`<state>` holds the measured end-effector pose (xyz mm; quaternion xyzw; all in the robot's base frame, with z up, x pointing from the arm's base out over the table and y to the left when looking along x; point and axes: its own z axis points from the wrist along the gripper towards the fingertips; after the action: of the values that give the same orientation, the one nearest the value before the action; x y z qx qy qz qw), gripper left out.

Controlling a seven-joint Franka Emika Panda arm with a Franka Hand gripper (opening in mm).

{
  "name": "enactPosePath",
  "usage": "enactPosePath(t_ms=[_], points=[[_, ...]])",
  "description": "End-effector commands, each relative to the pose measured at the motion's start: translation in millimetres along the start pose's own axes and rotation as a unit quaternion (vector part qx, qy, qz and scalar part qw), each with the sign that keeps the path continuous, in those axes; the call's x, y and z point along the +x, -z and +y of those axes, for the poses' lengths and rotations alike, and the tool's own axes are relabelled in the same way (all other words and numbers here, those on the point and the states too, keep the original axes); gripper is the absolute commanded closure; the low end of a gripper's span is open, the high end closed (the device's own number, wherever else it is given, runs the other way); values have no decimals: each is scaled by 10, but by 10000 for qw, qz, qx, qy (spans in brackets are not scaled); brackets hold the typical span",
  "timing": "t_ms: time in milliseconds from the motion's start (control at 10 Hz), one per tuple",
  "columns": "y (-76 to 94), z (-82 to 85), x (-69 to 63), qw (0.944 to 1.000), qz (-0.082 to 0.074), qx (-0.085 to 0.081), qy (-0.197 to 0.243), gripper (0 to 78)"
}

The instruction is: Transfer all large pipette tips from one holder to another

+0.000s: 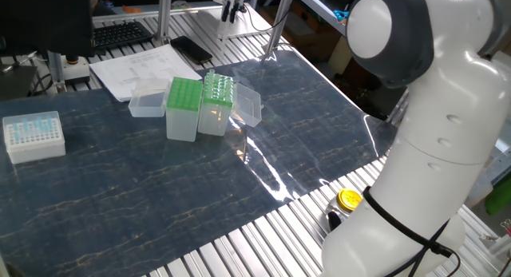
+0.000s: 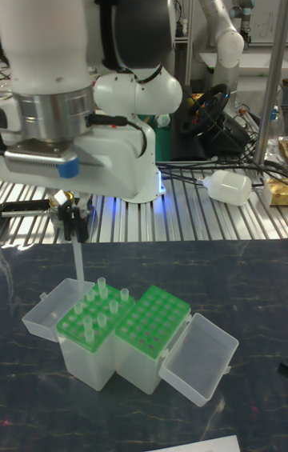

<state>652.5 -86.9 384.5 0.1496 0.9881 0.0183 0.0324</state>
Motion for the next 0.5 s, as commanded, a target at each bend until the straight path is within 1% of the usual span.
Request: enactPosePath(t_ms=[100, 300, 500], points=[[-90, -281, -169, 9956, -36, -25, 934, 764], [-182, -320, -144, 9951, -111, -46, 986, 764], [-242, -349, -127, 9949, -120, -72, 1002, 764]])
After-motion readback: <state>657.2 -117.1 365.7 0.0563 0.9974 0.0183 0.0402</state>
